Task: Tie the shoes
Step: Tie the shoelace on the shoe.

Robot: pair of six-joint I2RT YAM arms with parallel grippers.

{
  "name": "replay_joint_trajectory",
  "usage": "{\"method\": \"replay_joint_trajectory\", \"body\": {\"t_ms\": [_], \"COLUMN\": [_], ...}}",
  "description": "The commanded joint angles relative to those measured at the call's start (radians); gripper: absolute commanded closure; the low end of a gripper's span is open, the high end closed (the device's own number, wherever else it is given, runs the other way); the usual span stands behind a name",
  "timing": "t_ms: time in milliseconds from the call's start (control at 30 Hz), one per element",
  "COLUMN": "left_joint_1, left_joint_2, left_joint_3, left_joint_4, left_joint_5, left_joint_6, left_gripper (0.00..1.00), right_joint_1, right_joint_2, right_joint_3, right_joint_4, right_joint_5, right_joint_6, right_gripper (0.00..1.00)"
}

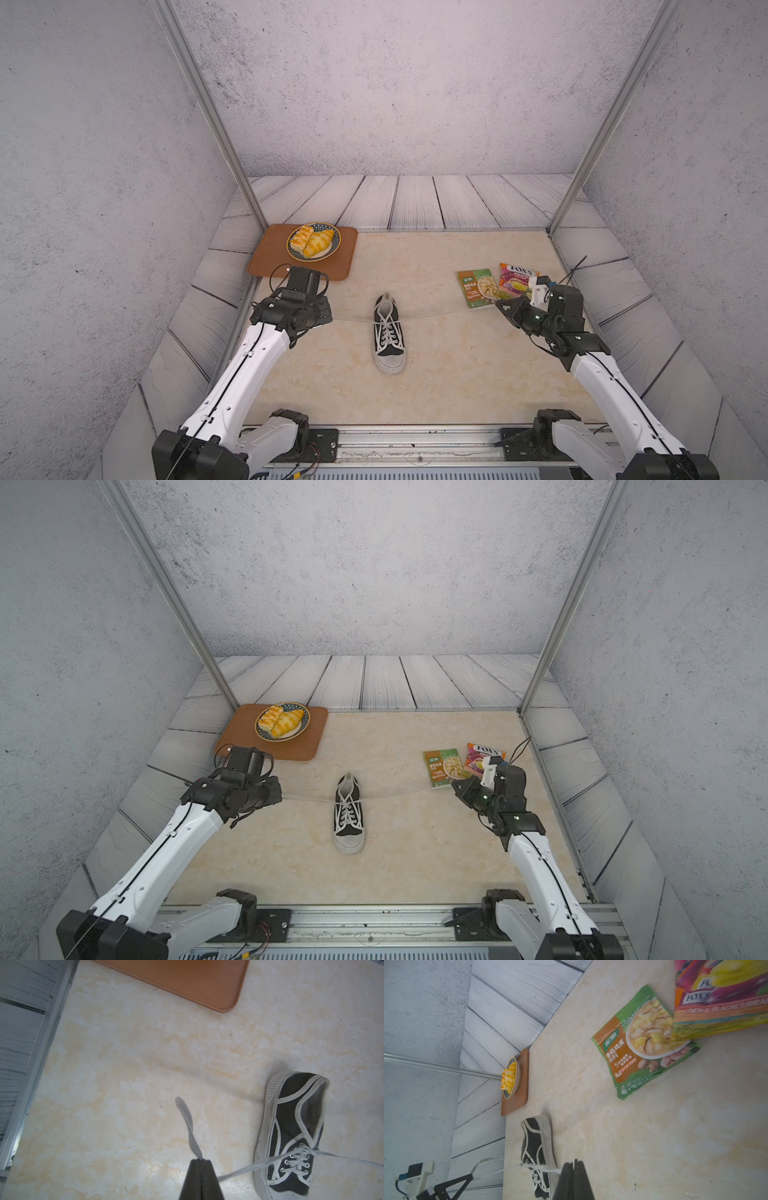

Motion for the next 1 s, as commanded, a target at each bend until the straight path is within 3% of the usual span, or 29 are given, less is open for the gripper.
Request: {"method": "replay_joint_trajectory", "body": {"t_ms": [0, 267, 533, 967], "left_joint_1": [0.021, 0.071, 0.105, 0.089], "left_joint_2": [0.005, 0.047, 0.072, 0.05], "left_joint_3": [-0.016, -0.023, -0.026, -0.106], "left_joint_4": [-0.015, -0.01, -0.014, 0.042], "left_joint_5": [-0.015, 0.001, 0.025, 0.22], "left_joint_6": [0.017, 0.032, 0.053, 0.014], "left_gripper": [1.0, 1.0, 1.0, 1.0], "right_joint_1": [-0.059, -0.149, -0.171, -0.171], "right_joint_2": [-0.03, -0.01, 0.036, 0.132], "right_joint_3": [-0.023, -0.05, -0.057, -0.086], "right_joint_4": [-0.071, -0.075, -0.08, 0.003], "right_joint_5": [0.05, 0.083, 0.116, -0.095], "right_joint_6": [-0.021, -0.02, -0.055, -0.092], "right_gripper": [1.0, 1.0, 1.0, 1.0]}}
